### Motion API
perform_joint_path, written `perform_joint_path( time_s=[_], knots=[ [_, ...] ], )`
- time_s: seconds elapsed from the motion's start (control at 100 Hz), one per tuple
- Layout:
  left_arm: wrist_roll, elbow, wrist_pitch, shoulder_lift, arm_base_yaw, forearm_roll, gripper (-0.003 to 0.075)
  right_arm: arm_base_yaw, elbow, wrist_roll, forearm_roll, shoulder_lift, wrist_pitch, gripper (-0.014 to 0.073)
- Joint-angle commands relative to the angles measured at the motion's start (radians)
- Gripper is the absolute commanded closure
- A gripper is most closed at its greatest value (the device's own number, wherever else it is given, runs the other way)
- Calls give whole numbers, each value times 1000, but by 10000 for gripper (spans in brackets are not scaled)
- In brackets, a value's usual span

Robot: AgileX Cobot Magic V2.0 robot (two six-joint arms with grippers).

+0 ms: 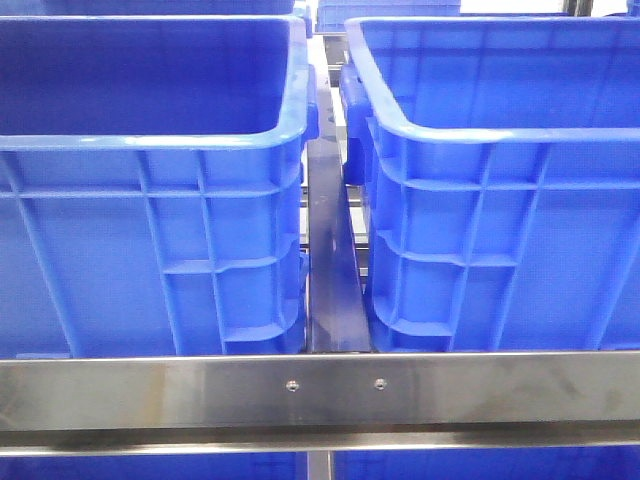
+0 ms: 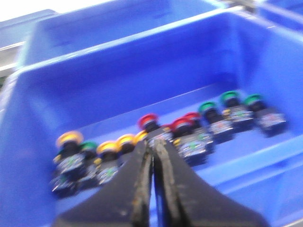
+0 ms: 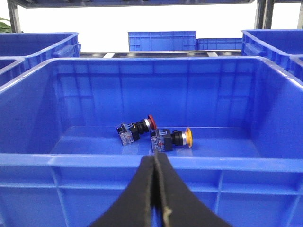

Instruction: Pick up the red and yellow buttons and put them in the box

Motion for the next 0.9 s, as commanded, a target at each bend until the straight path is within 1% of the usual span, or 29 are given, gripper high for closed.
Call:
perform_joint_path(
  time_s=[0.0,0.22,0.36,0.5,0.62,0.72,0.89],
  knots=[
    [2,20,-97,-50,38,-12,739,-1,-1,-2,1,-21,-77,662],
    [2,138,-99,-230,153,-21,739,-1,-1,-2,1,-21,-77,662],
    [2,193,-105,-300,211,-59,739,-1,-1,-2,1,-21,-77,662],
    [2,235,-135,-299,220,-59,739,-1,-1,-2,1,-21,-77,662],
    [2,280,-229,-299,220,-59,739,-1,-1,-2,1,-21,-77,662],
    [2,309,-283,-299,220,-59,739,-1,-1,-2,1,-21,-77,662],
    [2,309,-276,-299,220,-57,739,-1,-1,-2,1,-21,-77,662]
  ],
)
